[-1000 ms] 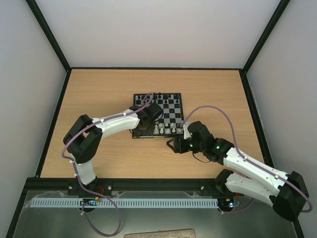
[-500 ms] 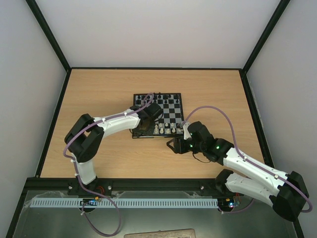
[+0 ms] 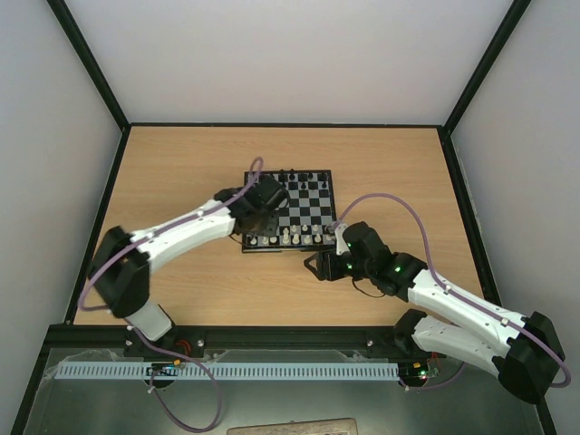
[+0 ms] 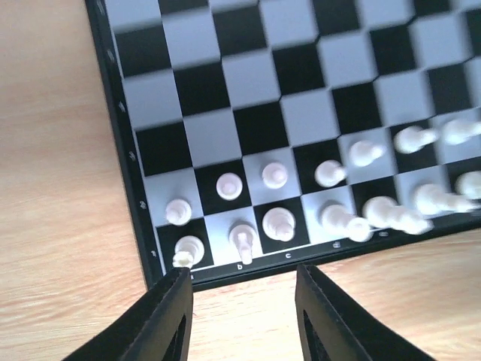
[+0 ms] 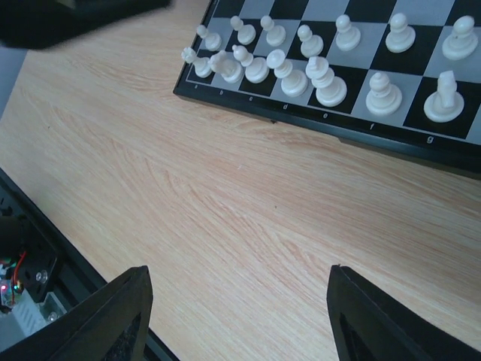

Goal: Set up the chess pieces on the board
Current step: Reset both arms

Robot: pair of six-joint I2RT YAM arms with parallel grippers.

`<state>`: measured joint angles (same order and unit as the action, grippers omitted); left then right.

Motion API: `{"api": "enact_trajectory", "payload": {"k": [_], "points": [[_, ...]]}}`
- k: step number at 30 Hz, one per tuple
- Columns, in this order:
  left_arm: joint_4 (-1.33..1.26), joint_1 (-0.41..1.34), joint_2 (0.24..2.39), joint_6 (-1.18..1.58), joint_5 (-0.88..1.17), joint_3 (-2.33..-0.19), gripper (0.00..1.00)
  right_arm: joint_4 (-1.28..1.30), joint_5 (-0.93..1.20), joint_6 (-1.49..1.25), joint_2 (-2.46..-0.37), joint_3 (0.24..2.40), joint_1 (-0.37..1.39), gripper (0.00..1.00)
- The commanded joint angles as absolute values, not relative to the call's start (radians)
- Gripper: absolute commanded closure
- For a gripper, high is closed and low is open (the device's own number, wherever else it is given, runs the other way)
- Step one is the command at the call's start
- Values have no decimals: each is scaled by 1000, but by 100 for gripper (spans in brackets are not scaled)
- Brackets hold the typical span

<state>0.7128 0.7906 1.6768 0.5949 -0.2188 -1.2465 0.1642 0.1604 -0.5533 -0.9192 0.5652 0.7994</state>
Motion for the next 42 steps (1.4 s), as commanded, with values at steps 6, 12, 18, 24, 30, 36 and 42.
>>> {"api": "enact_trajectory", "payload": {"k": [6, 12, 18, 24, 30, 36, 42], "points": [[614, 785, 1293, 606, -327, -1113, 36, 216, 27, -562, -910, 583, 795, 26], [487, 784, 1131, 636, -354, -972, 1, 207, -55, -603, -913, 587, 795, 4], [346, 784, 1022, 638, -346, -847, 1, 227, -136, -626, -906, 594, 795, 1], [334, 784, 975, 660, -421, -790, 1, 255, -212, -643, -864, 602, 795, 1], [338, 785, 925, 690, -477, -730, 1, 272, -315, -650, -795, 591, 795, 1], [323, 785, 849, 703, -489, -675, 1, 276, -364, -640, -719, 578, 796, 1], [233, 785, 798, 656, -486, -636, 1, 193, -459, -571, -657, 564, 795, 1]]}}
